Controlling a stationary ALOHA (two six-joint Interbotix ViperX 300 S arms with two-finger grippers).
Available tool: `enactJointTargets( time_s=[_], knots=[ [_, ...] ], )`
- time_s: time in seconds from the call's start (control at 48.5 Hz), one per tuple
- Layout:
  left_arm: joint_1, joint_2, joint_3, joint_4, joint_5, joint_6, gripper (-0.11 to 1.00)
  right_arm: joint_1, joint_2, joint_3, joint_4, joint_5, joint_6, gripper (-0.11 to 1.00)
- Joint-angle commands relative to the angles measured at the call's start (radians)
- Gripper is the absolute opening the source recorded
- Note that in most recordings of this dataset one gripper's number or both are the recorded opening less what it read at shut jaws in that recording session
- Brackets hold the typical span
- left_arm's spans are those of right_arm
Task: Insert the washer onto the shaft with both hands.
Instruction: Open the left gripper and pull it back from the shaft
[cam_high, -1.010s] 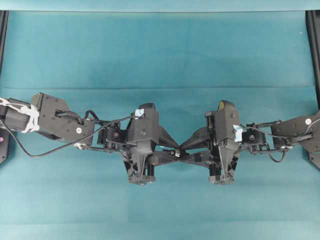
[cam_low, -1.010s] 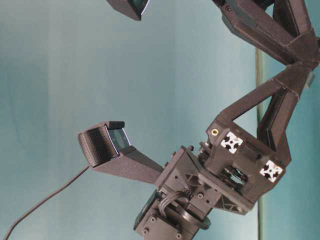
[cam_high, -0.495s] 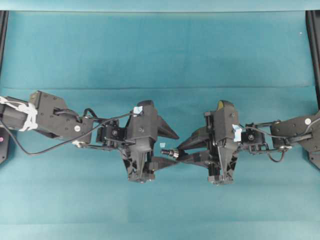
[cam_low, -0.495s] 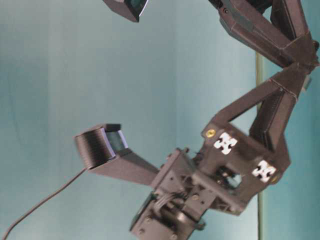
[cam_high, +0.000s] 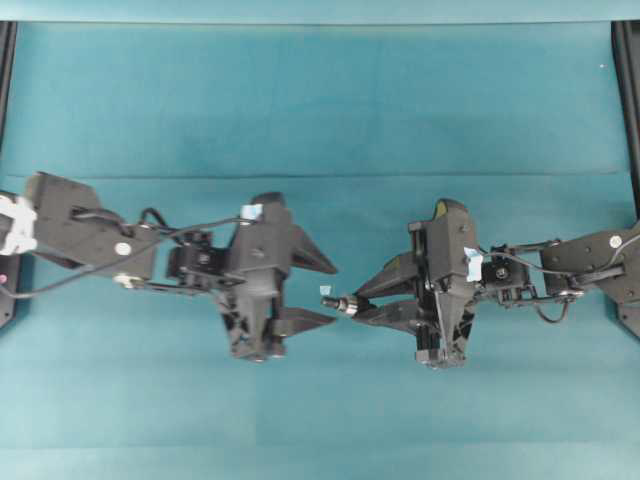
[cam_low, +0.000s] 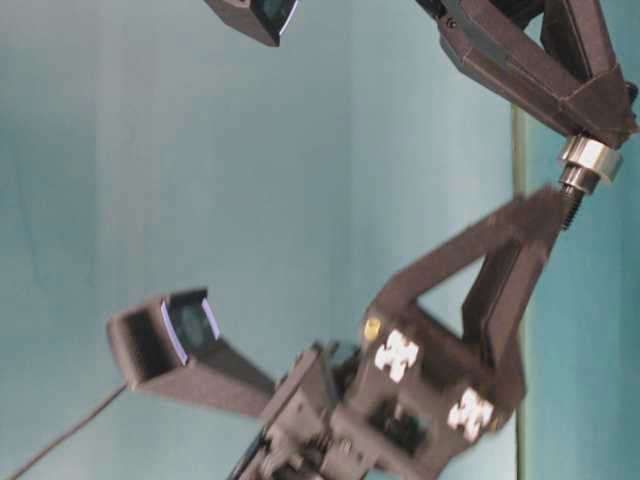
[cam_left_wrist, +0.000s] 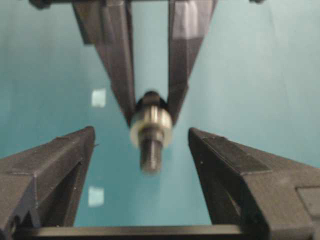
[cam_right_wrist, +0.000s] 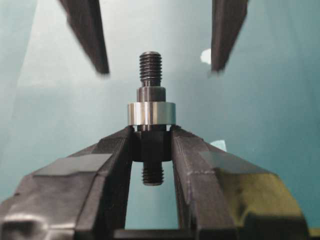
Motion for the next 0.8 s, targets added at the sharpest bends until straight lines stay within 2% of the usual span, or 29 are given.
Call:
enactJointTargets(
  time_s=[0.0,0.35,0.556,0.783],
  knots=[
    [-0.002,-0.049,0.005,0.0,0.009,0.002,0.82,0.003,-0.012,-0.018,0.002,-0.006,0.009,-0.01],
    [-0.002,-0.225,0.118,0.0,0.114,-0.011,0.82,0.003,-0.012,-0.017,0.002,-0.006,0.009,-0.01],
    [-0.002,-0.298,0.178,0.0,0.115,-0.012,0.82,0.003,-0.015,-0.015,0.002,-0.006,0.008,-0.01],
    [-0.002,-0.316,0.196,0.0,0.118,-0.011,0.81,0.003,-0.015,-0.015,0.002,0.0,0.008,-0.01]
  ],
)
